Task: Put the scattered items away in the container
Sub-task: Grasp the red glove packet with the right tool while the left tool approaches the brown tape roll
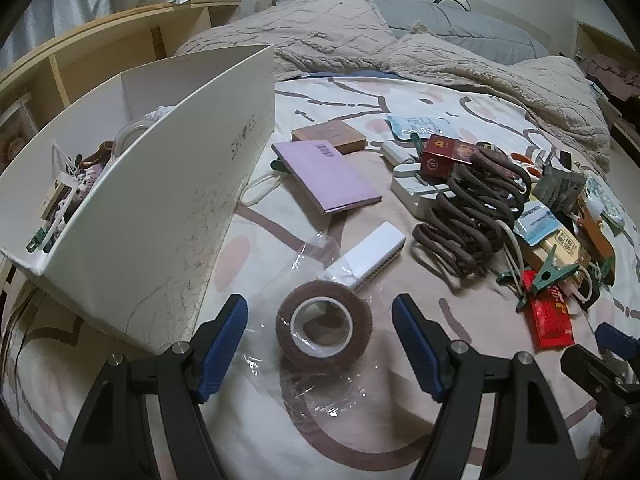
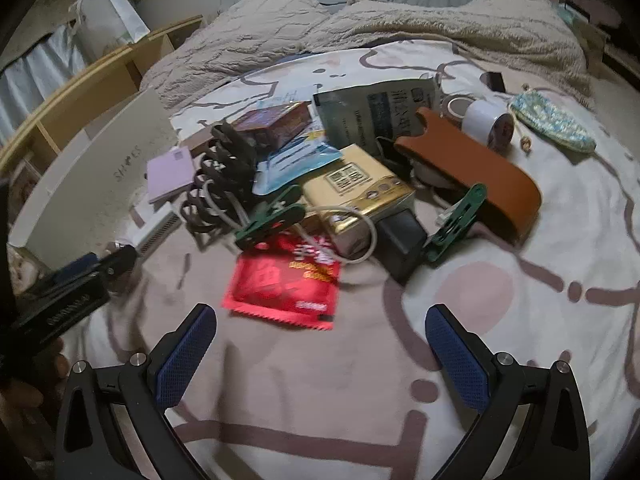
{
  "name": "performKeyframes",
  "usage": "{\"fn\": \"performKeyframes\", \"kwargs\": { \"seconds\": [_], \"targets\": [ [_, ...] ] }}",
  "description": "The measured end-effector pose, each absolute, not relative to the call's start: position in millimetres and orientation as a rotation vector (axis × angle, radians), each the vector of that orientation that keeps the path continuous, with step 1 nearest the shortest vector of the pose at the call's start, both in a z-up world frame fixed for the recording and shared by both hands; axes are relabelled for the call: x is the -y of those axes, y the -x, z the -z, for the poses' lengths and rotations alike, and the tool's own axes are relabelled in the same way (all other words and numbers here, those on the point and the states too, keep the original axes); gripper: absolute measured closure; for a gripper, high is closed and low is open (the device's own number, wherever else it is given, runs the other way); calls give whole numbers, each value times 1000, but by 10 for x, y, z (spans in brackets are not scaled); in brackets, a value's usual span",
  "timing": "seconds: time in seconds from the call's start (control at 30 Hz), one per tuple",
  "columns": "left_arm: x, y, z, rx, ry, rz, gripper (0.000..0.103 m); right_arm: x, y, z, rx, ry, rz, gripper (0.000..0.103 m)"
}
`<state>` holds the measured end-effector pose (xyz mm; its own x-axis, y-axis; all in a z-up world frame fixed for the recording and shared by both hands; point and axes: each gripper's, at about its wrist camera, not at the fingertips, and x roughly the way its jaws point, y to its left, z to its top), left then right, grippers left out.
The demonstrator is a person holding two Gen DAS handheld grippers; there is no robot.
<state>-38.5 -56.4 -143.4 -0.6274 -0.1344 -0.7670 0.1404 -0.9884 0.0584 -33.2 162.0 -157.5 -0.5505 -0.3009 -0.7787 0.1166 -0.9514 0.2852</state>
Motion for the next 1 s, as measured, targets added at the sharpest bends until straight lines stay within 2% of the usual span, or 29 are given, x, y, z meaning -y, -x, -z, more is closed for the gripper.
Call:
{"fn": "performKeyframes", "kwargs": {
  "seconds": [0.37,0.57,0.9,1.0],
  "targets": [
    [642,320,1476,-99,-1291,2667,24,-1571,356,1560,385,-1306,2525,0],
    [683,264,1501,-143,-1309,2643,19,-1460,390,1566,373,-1297,2544,2],
    [756,246,1490,-241,-1315,2652,19,-1358,529,1657,303,-1297,2649,35],
    [757,246,1504,-248,-1323,2649,19,-1353,543,1674,271,-1288,2653,37]
  ]
}}
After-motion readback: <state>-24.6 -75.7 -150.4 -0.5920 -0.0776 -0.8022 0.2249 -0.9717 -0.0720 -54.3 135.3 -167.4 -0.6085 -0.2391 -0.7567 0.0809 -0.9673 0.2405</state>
